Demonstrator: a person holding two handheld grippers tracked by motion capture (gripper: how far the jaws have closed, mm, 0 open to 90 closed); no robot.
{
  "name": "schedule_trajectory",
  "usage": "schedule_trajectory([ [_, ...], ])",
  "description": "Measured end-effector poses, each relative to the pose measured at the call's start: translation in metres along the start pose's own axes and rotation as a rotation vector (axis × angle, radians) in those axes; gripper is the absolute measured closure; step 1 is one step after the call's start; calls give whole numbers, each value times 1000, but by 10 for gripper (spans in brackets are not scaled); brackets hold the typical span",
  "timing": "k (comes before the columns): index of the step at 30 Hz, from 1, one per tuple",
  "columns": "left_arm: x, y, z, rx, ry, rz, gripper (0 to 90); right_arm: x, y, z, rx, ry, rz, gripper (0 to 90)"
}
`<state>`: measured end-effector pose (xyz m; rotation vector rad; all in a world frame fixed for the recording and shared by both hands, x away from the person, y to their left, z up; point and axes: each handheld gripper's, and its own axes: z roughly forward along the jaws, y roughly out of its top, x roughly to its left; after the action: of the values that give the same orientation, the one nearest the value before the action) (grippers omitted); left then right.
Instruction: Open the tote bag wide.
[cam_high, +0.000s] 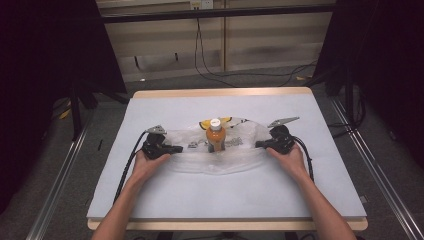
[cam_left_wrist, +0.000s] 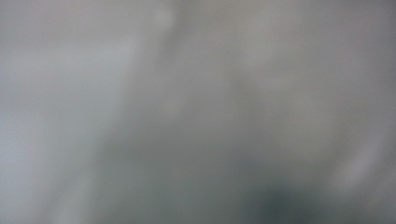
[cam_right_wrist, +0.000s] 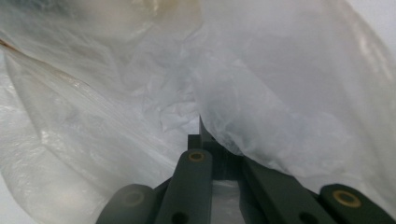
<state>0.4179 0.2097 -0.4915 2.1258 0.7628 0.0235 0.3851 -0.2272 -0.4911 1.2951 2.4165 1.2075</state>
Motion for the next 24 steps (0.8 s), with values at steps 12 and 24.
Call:
schedule_trajectory([
  [12,-45,8,-31,-96,-5,120,900,29,4,-29,-76,57,-74,900],
  [24,-74,14,-65,-267,-84,150,900,58,21,-68,-239,124,-110,900],
])
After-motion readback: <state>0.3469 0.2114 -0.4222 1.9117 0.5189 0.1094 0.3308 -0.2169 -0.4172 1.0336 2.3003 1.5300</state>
